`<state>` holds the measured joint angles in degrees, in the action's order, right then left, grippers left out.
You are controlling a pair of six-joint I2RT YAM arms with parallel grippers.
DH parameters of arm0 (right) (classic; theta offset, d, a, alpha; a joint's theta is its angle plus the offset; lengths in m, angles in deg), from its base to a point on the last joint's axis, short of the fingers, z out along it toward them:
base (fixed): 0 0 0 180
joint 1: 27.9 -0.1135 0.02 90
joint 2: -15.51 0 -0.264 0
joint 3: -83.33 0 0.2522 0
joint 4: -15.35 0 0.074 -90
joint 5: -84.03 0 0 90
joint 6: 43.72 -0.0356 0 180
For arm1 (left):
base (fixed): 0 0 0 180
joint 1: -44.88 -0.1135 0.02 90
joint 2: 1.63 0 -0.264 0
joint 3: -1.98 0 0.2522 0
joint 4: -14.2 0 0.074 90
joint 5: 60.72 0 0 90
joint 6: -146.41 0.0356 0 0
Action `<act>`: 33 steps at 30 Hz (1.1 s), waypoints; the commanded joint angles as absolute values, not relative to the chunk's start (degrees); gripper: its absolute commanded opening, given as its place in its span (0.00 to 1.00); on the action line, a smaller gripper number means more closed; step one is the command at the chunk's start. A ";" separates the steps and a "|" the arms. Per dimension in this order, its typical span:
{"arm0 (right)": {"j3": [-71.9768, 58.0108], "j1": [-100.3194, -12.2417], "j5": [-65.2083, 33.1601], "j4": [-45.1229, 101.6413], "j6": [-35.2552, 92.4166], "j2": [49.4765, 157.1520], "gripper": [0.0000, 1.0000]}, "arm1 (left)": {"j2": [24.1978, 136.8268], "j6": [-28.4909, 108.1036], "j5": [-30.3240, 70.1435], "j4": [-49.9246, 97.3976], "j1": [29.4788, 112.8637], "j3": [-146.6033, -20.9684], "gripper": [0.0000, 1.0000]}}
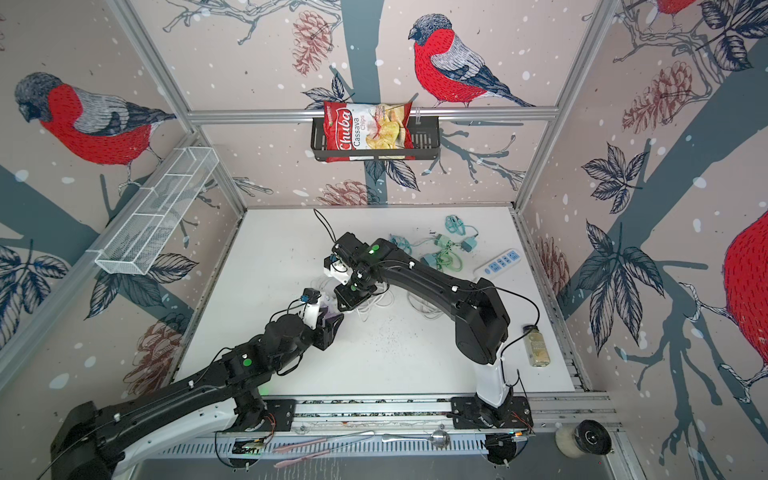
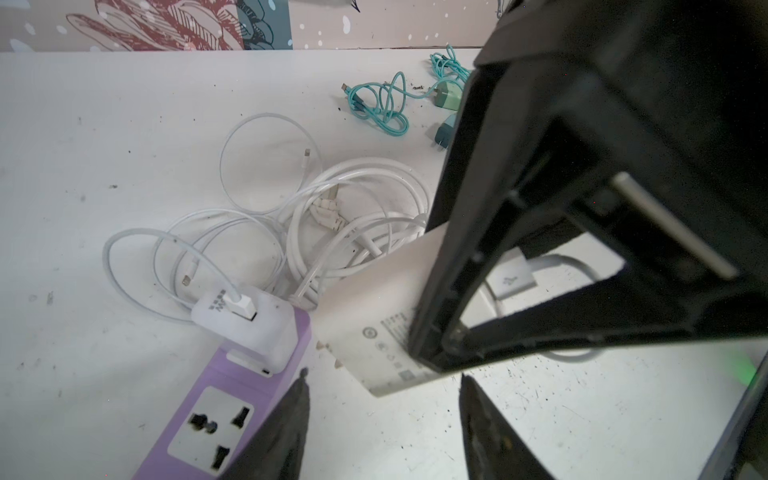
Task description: Insert the plug
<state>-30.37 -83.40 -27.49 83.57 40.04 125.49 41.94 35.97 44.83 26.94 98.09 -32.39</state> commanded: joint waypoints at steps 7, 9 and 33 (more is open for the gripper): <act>-29.98 -83.09 -33.41 82.15 38.59 123.29 0.02 | 44.43 41.84 46.77 23.22 98.92 -34.50 0.57; -29.64 -83.18 -33.92 82.25 38.71 123.29 0.02 | 45.53 42.51 46.63 22.69 99.34 -34.91 0.57; -28.58 -84.14 -37.91 81.25 39.88 124.16 0.03 | 49.29 47.16 49.37 17.09 103.20 -36.04 0.55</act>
